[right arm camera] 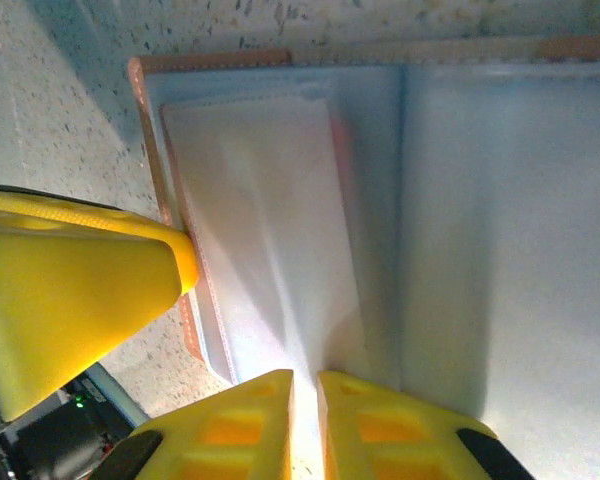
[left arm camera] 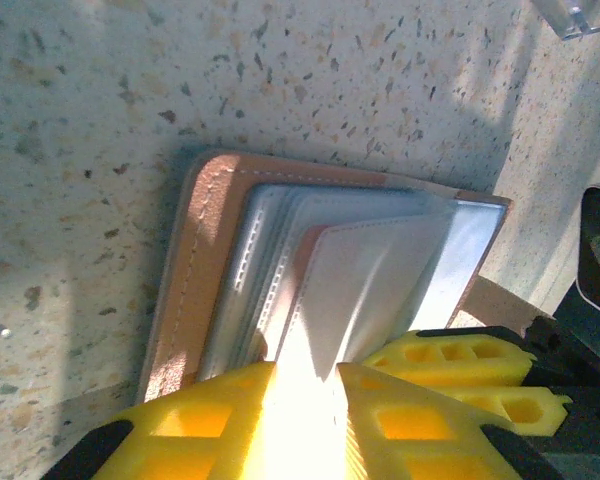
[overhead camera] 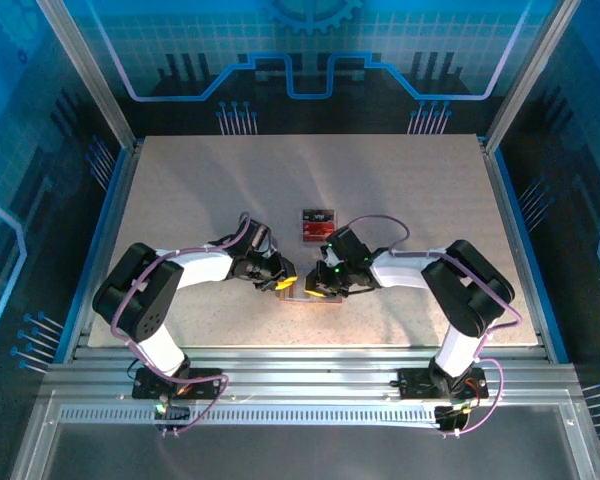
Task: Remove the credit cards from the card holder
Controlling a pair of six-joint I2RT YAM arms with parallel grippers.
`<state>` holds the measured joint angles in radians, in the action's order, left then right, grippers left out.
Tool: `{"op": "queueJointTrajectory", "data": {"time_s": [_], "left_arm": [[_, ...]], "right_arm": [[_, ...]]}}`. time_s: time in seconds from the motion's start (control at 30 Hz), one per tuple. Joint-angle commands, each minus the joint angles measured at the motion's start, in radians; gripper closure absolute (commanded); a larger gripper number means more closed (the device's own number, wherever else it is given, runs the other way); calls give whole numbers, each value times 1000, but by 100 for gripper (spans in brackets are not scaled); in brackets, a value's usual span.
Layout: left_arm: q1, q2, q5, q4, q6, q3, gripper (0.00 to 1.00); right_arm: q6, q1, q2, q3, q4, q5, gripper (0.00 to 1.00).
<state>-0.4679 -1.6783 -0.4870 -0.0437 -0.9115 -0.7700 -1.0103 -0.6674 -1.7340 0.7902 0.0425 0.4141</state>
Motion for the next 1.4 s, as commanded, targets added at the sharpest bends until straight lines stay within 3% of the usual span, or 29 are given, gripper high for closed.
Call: {"op": "queueJointTrajectory", "data": {"time_s": [0.0, 0.6, 1.37], "left_arm": [[-8, 20, 11, -29, -2, -15, 75], [-39, 6, 51, -115, 10, -68, 63], [-70, -28, 75, -180, 31, -126, 57]], "right_arm": [[-57, 19, 11, -54, 107, 37, 86], [-79, 43, 14, -126, 203, 77, 86], [-79, 53, 11, -132, 217, 91, 86]]}}
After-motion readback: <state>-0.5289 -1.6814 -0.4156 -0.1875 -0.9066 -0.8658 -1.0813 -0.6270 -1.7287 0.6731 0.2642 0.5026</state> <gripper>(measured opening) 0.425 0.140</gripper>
